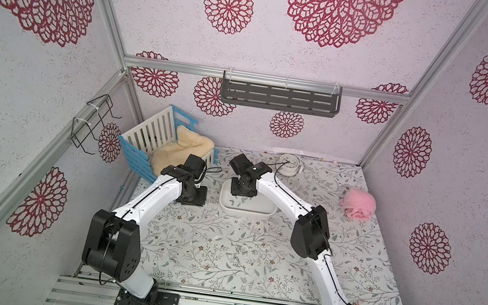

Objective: Put the screws on the desktop into the storage box
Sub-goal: Place the screw in the storage box, then pick up the screw from the center of the board.

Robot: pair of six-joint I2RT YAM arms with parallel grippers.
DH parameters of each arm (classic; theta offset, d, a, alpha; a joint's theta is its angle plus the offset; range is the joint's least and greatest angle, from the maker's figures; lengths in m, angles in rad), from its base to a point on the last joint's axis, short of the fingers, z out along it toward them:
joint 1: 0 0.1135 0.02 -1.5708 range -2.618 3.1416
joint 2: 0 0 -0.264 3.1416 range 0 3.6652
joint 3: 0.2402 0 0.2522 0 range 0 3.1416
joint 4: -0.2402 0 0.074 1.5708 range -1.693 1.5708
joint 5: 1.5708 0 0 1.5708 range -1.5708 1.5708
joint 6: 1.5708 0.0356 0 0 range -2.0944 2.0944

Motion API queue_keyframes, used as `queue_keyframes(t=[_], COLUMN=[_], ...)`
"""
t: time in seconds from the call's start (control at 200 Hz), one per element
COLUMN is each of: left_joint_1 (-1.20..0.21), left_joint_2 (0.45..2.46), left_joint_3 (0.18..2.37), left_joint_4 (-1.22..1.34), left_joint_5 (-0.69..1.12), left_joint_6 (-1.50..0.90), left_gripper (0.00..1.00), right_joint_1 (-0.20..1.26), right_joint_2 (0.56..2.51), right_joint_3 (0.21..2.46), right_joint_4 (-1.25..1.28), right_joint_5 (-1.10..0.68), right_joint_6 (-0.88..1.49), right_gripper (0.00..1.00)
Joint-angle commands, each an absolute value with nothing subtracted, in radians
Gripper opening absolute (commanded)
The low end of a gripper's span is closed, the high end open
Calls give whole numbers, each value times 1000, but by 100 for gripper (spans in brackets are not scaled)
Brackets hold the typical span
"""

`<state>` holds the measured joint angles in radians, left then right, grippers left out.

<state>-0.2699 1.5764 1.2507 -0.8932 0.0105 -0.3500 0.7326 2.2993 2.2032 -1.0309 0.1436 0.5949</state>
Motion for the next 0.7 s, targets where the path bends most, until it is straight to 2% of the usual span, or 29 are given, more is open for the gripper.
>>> queue_keyframes(t=[0.0,0.175,0.34,0.695], left_joint_1=[-259,-260,-280,-448], left_joint_2=[1563,1566,1575,1548], left_joint_3=[1242,1243,1241,1188], left_joint_4=[-870,-870,-870,-873], left_joint_5=[16,25,26,19], left_joint_6=[-357,-360,-361,-428], left_gripper=[38,38,38,39], right_joint_1=[759,770,772,739], right_joint_2=[2079,1816,1606,1323], right_joint_3=[2023,1621,1349,1076], right_joint_4=[-893,-723,-664,-691], right_joint_5=[226,239,263,344], right_joint_6=[641,722,784,848], right_gripper=[44,44,44,44])
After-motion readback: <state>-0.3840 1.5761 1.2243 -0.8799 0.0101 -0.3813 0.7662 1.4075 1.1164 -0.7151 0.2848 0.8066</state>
